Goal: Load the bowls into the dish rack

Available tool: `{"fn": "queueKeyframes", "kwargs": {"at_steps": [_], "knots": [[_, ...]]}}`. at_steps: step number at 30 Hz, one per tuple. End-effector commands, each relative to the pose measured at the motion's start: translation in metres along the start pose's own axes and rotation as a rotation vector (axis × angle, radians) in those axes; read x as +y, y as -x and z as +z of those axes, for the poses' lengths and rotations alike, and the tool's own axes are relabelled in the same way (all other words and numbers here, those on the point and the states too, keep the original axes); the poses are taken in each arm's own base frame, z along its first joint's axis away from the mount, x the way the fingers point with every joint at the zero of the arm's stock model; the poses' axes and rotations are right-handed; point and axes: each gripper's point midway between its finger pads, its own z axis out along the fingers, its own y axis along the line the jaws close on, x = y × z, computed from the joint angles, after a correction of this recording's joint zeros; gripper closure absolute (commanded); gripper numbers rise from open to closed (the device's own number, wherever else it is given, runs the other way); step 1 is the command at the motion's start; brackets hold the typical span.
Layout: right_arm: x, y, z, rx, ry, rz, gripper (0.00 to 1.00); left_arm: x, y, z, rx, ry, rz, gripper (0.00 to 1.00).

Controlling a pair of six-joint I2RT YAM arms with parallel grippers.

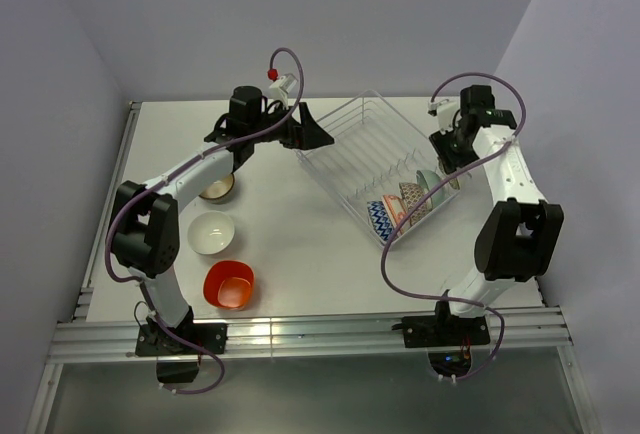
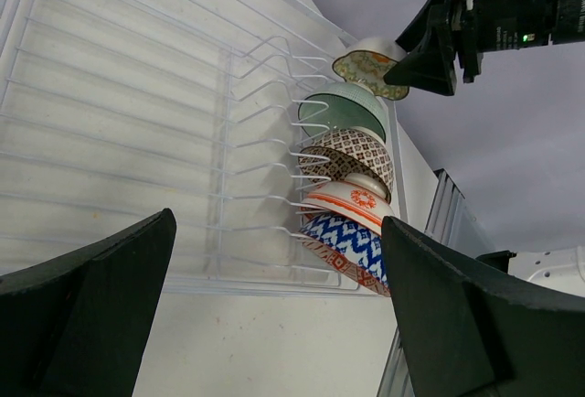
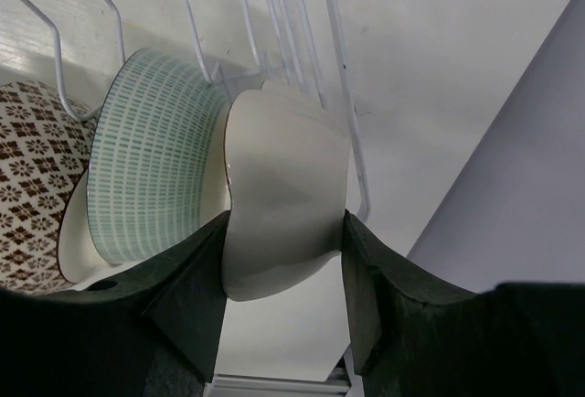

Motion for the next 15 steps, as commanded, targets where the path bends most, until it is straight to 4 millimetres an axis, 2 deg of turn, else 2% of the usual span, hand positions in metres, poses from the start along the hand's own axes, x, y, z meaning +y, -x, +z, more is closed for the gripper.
{"fn": "queueKeyframes", "kwargs": {"at_steps": [1, 11, 15], "knots": [[-0.001, 0.007, 0.005, -0.019, -0.041, 0.004, 1.00, -0.021, 0.022, -0.012, -0.058, -0.033, 0.068, 0.01], [0.004, -0.002, 0.020, 0.055, -0.065, 0.061, 1.00, -0.018, 0.022, -0.009, -0.051, -0.027, 0.067, 0.01], [0.006, -0.005, 0.022, 0.069, -0.053, 0.070, 0.80, -0.016, 0.021, -0.009, -0.045, -0.022, 0.069, 0.01]]}}
